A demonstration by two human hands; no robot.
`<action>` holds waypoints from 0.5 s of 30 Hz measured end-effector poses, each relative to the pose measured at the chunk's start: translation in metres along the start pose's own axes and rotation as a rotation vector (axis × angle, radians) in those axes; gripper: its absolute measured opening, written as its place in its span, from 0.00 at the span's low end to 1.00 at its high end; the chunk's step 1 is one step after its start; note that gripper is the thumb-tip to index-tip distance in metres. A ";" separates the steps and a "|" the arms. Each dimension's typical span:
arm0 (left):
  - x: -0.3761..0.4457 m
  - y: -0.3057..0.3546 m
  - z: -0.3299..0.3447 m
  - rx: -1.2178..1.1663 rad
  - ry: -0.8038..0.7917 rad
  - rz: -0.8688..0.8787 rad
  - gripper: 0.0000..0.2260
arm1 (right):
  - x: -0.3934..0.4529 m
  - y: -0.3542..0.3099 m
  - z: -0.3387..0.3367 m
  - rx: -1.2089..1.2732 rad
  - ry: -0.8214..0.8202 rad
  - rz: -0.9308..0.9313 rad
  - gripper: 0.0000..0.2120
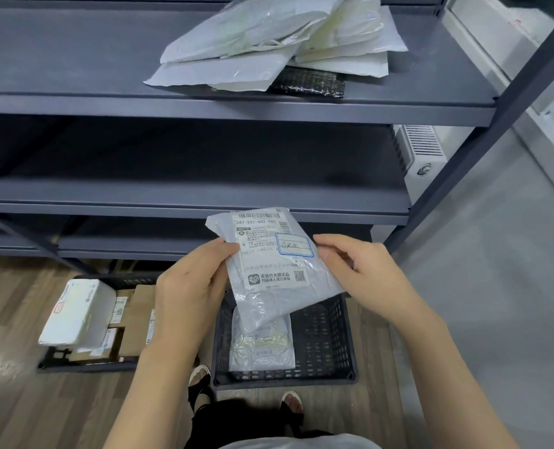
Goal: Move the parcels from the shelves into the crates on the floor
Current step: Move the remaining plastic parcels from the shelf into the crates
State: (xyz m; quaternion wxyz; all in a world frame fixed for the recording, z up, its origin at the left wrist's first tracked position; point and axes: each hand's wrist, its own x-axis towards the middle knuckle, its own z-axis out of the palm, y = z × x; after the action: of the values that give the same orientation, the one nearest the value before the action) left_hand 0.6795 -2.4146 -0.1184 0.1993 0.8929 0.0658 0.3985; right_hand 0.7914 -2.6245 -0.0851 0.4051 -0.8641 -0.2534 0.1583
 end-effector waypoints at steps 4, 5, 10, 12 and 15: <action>0.000 0.005 -0.003 0.002 -0.007 0.000 0.14 | -0.002 0.000 0.002 0.048 -0.078 0.074 0.19; 0.000 0.007 -0.004 -0.033 -0.025 -0.004 0.16 | -0.003 0.000 0.004 0.091 -0.081 0.068 0.19; -0.002 0.003 -0.007 -0.106 -0.149 0.031 0.15 | -0.004 -0.004 0.004 0.269 0.057 0.005 0.19; -0.003 0.002 -0.008 -0.083 -0.178 0.044 0.16 | -0.003 -0.005 0.002 0.276 0.117 -0.024 0.20; -0.005 0.009 -0.009 -0.110 -0.178 -0.017 0.15 | -0.005 -0.007 0.001 0.245 0.157 -0.056 0.18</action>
State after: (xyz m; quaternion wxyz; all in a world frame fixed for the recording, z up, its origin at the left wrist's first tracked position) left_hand 0.6695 -2.4213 -0.1126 0.2567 0.9118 0.0335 0.3188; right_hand 0.7843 -2.6225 -0.0800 0.5301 -0.8106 -0.2236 0.1086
